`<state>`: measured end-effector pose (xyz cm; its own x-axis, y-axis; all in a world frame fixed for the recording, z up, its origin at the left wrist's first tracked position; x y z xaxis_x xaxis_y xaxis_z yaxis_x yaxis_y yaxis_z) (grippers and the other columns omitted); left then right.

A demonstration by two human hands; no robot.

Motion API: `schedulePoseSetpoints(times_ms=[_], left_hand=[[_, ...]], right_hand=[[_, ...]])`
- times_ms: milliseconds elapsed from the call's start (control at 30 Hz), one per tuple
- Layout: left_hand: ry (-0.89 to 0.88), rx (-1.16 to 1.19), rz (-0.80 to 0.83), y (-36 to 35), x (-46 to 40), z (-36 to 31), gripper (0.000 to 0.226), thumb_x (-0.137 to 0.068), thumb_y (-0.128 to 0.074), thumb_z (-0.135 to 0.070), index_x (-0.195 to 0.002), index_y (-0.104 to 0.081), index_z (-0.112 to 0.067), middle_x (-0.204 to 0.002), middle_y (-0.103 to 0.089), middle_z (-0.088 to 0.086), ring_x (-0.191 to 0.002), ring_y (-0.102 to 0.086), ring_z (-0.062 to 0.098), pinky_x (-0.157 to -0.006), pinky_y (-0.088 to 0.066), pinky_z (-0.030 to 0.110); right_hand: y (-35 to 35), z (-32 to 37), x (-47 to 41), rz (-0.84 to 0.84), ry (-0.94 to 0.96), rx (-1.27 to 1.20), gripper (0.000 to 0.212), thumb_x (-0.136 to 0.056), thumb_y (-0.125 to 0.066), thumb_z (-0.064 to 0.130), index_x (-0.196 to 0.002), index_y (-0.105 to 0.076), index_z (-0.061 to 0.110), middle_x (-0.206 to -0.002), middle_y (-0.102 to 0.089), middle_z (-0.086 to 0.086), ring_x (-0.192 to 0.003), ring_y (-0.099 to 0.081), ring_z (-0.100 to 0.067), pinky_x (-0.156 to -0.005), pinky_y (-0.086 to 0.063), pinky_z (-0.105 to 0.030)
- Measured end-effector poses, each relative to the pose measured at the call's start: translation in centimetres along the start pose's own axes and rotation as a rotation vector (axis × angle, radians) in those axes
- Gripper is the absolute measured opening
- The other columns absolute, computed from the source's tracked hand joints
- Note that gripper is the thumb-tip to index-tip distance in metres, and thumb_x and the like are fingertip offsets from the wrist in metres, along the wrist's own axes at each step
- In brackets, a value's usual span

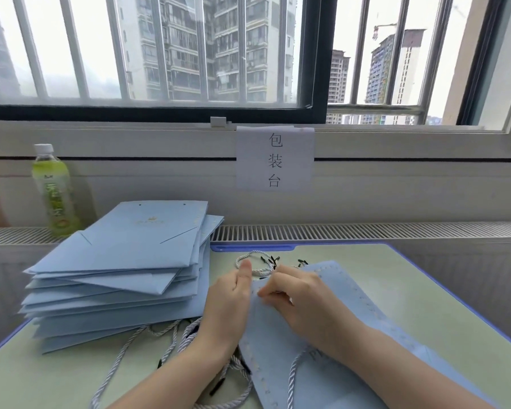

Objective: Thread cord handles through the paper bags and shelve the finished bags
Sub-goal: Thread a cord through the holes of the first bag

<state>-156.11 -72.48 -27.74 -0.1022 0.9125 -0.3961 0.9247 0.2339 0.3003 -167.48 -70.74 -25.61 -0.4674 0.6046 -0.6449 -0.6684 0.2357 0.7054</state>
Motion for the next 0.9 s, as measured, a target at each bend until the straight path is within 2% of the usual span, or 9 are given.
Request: schedulePoseSetpoints(times_ms=[133,267,367,533,667,767,833,900], left_hand=[[0.011,0.099,0.004,0.2,0.1,-0.3,0.046,-0.099,-0.042,-0.031,-0.058,-0.029,-0.014,-0.052,-0.024,-0.005,-0.05,-0.022,0.012,-0.048,-0.018,0.025],[0.049,0.184,0.001,0.4,0.2,-0.2,0.047,-0.098,-0.046,-0.027,-0.056,-0.028,-0.014,-0.051,-0.02,-0.003,-0.047,-0.018,0.011,-0.043,-0.02,0.019],[0.095,0.215,-0.018,0.5,0.3,0.0,0.052,-0.098,-0.047,-0.029,-0.053,-0.021,-0.02,-0.047,-0.018,-0.008,-0.043,-0.016,0.009,-0.041,-0.016,0.02],[0.121,0.189,-0.006,0.5,0.1,0.3,0.057,-0.097,-0.047,-0.033,-0.049,-0.018,-0.024,-0.048,-0.017,-0.006,-0.046,-0.015,0.013,-0.046,-0.014,0.027],[0.096,0.179,0.008,0.4,0.2,0.0,0.058,-0.097,-0.047,-0.032,-0.048,-0.018,-0.024,-0.048,-0.018,-0.004,-0.045,-0.015,0.012,-0.044,-0.014,0.023],[0.04,0.173,0.001,0.5,0.3,-0.6,0.056,-0.097,-0.047,-0.031,-0.049,-0.021,-0.02,-0.048,-0.019,-0.002,-0.044,-0.015,0.012,-0.042,-0.015,0.02],[-0.002,0.15,-0.009,0.6,0.3,-1.0,0.055,-0.097,-0.047,-0.03,-0.049,-0.023,-0.017,-0.049,-0.02,0.0,-0.045,-0.016,0.013,-0.043,-0.016,0.021],[-0.044,0.12,-0.024,0.7,0.4,-1.3,0.057,-0.097,-0.048,-0.028,-0.047,-0.023,-0.019,-0.046,-0.022,-0.003,-0.044,-0.017,0.011,-0.043,-0.017,0.02]], right_hand=[[0.5,0.3,-0.2,-0.054,0.01,-0.024,0.006,-0.083,-0.061,0.013,-0.082,-0.067,0.013,-0.076,-0.053,0.007,-0.066,-0.046,-0.003,-0.061,-0.037,-0.014],[1.1,0.4,-0.1,-0.113,-0.016,-0.086,0.009,-0.083,-0.062,0.015,-0.092,-0.061,0.017,-0.078,-0.054,0.01,-0.071,-0.049,0.0,-0.064,-0.04,-0.013],[1.0,0.8,-0.1,-0.088,0.01,-0.054,0.007,-0.082,-0.061,0.016,-0.085,-0.057,0.011,-0.079,-0.054,0.007,-0.072,-0.048,-0.007,-0.066,-0.042,-0.018],[0.8,1.0,-0.1,-0.049,0.071,-0.048,0.004,-0.083,-0.064,0.012,-0.08,-0.062,0.011,-0.08,-0.051,0.008,-0.069,-0.046,-0.004,-0.065,-0.039,-0.013],[0.8,0.8,-0.2,-0.031,0.047,-0.057,0.002,-0.084,-0.063,0.014,-0.083,-0.063,0.013,-0.081,-0.047,0.014,-0.069,-0.046,-0.002,-0.066,-0.039,-0.012],[1.2,0.0,-0.2,-0.017,-0.074,-0.112,0.006,-0.085,-0.065,0.016,-0.091,-0.064,0.019,-0.068,-0.047,0.018,-0.063,-0.047,-0.001,-0.062,-0.036,-0.01],[1.6,-0.9,-0.3,0.017,-0.226,-0.267,0.01,-0.086,-0.067,0.016,-0.091,-0.062,0.024,-0.056,-0.048,0.016,-0.054,-0.044,-0.002,-0.058,-0.035,-0.011],[2.2,-1.6,-0.3,0.014,-0.359,-0.472,0.005,-0.087,-0.066,0.017,-0.092,-0.065,0.02,-0.055,-0.05,0.013,-0.052,-0.043,-0.002,-0.056,-0.035,-0.013]])
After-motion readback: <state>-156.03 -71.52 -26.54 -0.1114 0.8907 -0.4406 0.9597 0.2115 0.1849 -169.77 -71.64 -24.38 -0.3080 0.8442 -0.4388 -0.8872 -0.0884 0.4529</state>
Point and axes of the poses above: each hand's wrist, its own x-axis away from the middle knuckle, its own y-axis out of the back of the hand, z = x × y, the point moved 8 cm from there along -x, towards the middle knuckle
